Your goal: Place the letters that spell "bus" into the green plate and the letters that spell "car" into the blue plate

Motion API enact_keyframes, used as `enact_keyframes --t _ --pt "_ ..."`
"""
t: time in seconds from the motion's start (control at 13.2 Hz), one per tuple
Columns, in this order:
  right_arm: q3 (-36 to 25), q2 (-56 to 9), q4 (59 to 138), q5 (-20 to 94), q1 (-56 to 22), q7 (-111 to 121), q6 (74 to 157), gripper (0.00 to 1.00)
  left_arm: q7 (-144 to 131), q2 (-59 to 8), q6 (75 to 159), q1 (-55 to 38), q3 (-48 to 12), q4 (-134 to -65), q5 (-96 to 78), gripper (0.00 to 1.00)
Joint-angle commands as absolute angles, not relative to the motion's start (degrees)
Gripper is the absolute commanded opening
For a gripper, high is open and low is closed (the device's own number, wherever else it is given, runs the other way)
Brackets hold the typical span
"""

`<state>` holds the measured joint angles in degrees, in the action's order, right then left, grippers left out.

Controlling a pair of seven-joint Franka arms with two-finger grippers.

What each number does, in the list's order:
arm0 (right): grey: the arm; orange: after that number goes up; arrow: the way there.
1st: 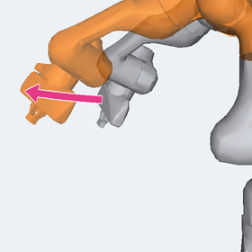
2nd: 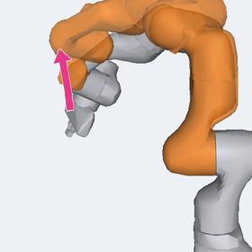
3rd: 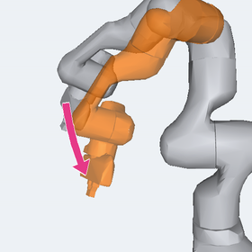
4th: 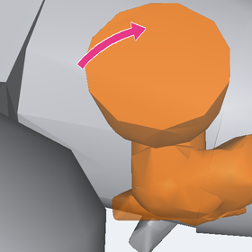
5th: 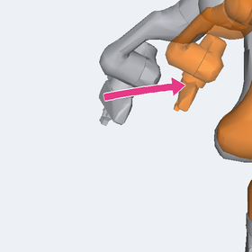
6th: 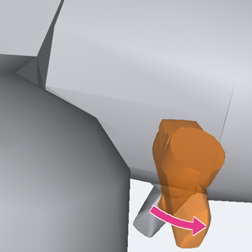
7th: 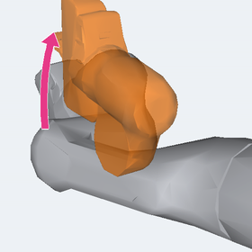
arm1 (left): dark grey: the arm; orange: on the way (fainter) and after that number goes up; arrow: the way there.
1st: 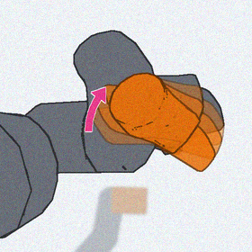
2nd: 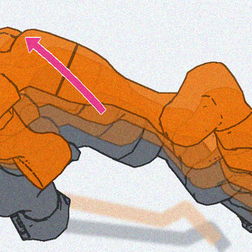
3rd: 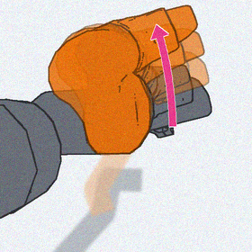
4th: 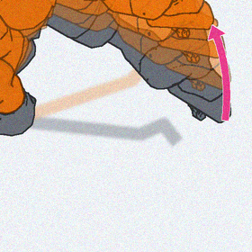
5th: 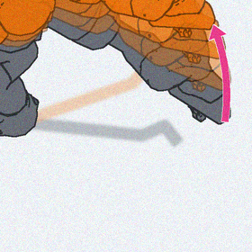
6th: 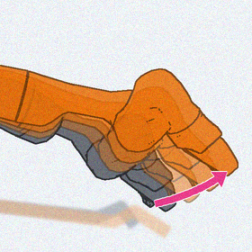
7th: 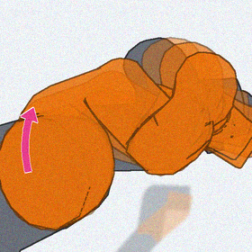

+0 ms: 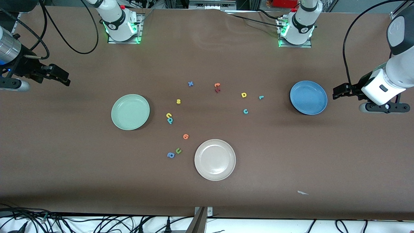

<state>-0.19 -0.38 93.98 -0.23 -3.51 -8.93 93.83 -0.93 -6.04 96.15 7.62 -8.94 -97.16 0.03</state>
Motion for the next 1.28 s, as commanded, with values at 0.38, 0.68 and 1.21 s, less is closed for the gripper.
enact_keyframes --t 0.38,0.68,1.21 --pt "-0.09 -0.88 92.72 0.44 -3.60 -8.44 92.72 1.00 -1.05 -5.80 95.80 7.47 -9.05 -97.38 0.97 1.00" --pt "0.26 -0.88 92.72 0.44 -3.60 -8.61 92.72 1.00 -0.97 -5.80 95.80 7.47 -8.97 -97.38 0.97 1.00" --pt "3.34 -3.85 94.04 -0.44 -5.97 -10.02 91.85 1.00 -3.68 -6.41 95.80 7.30 -11.33 -97.38 0.35 1.00"
